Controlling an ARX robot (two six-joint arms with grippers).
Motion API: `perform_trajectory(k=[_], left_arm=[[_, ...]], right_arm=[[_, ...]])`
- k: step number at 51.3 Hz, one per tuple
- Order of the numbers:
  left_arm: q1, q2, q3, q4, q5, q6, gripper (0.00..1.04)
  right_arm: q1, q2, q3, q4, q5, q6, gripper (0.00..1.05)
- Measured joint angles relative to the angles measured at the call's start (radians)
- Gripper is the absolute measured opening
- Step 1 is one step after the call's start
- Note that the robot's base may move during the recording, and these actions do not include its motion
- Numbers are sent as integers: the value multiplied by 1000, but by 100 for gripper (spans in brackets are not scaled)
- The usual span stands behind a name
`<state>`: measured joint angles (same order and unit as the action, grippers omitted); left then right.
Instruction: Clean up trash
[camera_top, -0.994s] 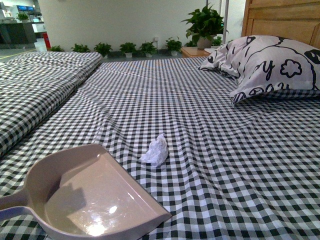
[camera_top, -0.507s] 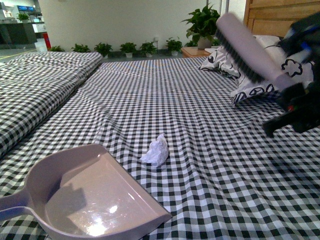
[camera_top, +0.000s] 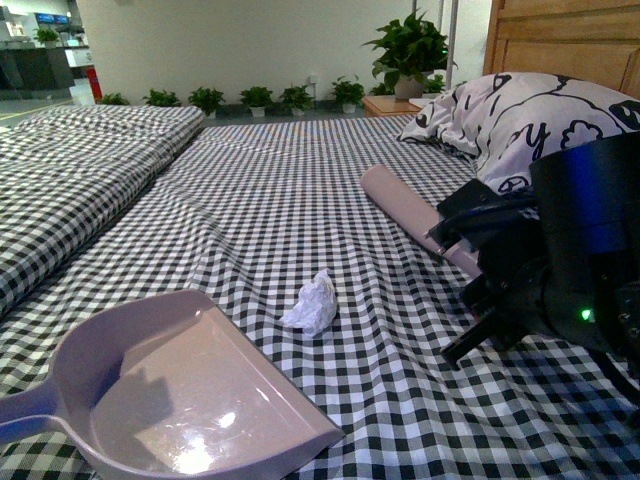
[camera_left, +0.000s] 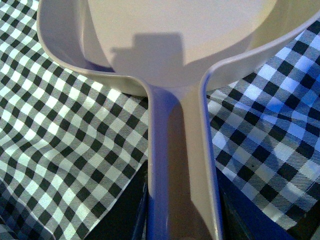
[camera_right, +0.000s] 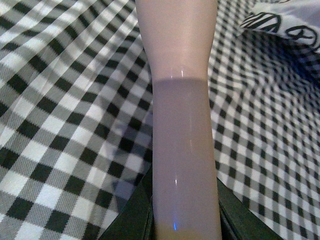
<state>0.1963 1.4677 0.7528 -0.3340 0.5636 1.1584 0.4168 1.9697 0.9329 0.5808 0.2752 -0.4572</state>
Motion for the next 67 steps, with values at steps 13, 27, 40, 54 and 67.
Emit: perform_trajectory(k=[13,27,40,54,67], left_arm=[[0,1,0,0,0,0,28],[0,1,0,0,0,0,28],[0,1,0,0,0,1,28],[0,1,0,0,0,1,28],[0,2,0,0,0,1,28]], right_arm=[[31,67,40,-87,46,-23,19],[76,39,88,-330,-26,57,19],[120,-84,115,-717,-349,164,19],[118,-263,140,-912,-656,157,19],[-77,-241,184,-773,-457,151,19]])
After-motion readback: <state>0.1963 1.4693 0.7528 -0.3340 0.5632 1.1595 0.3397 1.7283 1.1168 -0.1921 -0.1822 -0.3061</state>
